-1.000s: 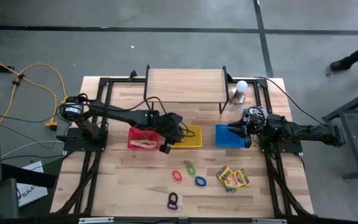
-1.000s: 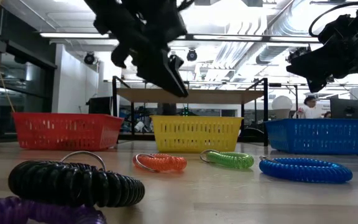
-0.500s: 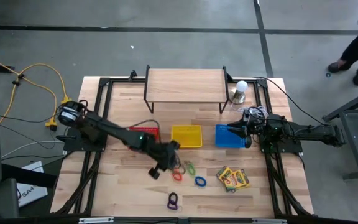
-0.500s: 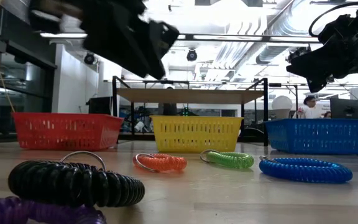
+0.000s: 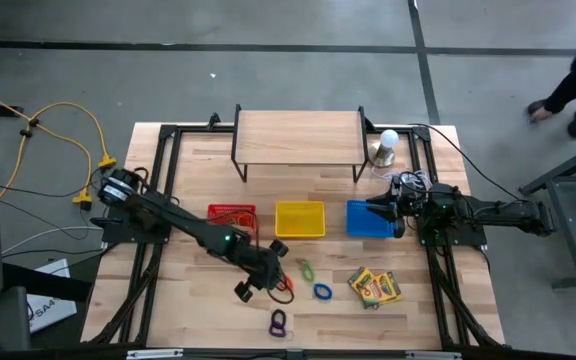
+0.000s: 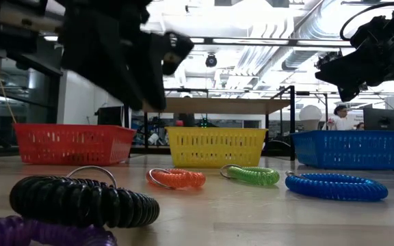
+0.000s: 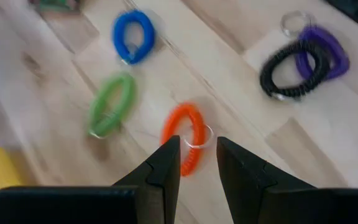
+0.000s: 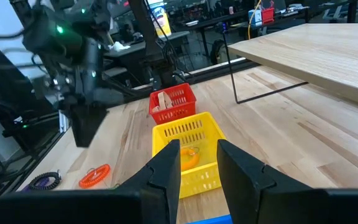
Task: Pick & Place Office Desk Supplies
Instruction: Put the orange spring keychain into the yellow bin
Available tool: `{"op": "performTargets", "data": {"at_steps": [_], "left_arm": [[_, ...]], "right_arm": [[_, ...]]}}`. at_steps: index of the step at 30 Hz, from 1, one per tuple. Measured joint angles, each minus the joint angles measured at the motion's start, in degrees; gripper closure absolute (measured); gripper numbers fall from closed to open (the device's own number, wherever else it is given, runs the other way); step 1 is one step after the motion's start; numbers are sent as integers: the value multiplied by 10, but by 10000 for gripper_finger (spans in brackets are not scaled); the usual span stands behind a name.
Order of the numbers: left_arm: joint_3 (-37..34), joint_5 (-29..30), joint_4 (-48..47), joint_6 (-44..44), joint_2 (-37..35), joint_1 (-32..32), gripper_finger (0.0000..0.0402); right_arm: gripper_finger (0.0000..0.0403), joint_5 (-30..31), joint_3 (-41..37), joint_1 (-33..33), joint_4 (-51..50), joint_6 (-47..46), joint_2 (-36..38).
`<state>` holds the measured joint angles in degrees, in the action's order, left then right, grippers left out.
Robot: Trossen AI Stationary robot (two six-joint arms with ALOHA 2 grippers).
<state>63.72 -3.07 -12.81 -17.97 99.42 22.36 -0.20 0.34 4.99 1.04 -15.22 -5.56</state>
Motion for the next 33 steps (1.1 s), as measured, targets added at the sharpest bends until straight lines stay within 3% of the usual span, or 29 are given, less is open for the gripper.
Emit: {"op": "performTargets", "data": {"at_steps": [14,33], "left_arm": [[0,-14,52,-4,72,-1,303],[-1,2,60,-22,95,-2,303]], "right_arm": [[309,0,0,0,0,0,0],[309,0,0,0,0,0,0]]}}
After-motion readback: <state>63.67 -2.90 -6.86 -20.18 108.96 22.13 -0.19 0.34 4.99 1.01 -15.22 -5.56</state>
